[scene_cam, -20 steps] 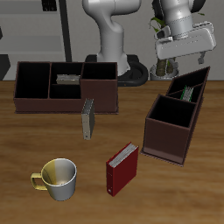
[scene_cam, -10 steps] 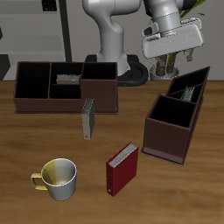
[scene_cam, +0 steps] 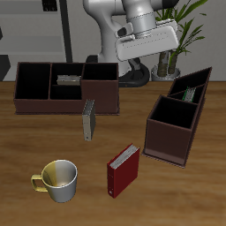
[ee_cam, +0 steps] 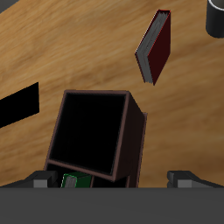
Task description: Place the right yellow book into the back desk caddy's back compartment and place the green book into the left desk caddy's back compartment and place the left yellow book into the left desk caddy's left compartment
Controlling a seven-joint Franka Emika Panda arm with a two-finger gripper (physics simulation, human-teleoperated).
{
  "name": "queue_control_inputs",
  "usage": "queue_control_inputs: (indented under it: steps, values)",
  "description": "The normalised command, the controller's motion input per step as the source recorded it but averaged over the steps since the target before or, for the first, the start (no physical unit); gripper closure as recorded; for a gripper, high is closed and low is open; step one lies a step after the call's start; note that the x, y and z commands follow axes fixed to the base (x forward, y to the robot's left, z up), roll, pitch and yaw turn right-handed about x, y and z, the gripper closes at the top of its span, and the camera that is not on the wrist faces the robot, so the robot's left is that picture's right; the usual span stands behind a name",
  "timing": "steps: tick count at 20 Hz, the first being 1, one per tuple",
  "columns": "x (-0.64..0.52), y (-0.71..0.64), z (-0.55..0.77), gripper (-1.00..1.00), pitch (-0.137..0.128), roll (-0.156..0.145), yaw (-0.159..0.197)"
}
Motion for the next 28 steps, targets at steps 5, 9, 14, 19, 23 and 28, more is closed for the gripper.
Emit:
queue_control_inputs:
  steps: [5, 9, 14, 19, 23, 28]
  values:
    - [0.28, -0.67, 0.06, -1.0, 0.01, -0.084, 0.024]
    - [0.19, -0.81, 0.2, -1.0, -0.024, -0.103, 0.031]
    - [0.3, -0.92, 0.0, -1.0, 0.033, -0.094, 0.054]
    - [0.0, -0.64, -0.1, -1.0, 0.0, -0.069, 0.041]
    - [-0.07, -0.59, -0.05, -1.0, -0.011, -0.077, 0.021]
    - [-0.21, -0.23, -0.11, -1.0, -0.001, -0.018, -0.004]
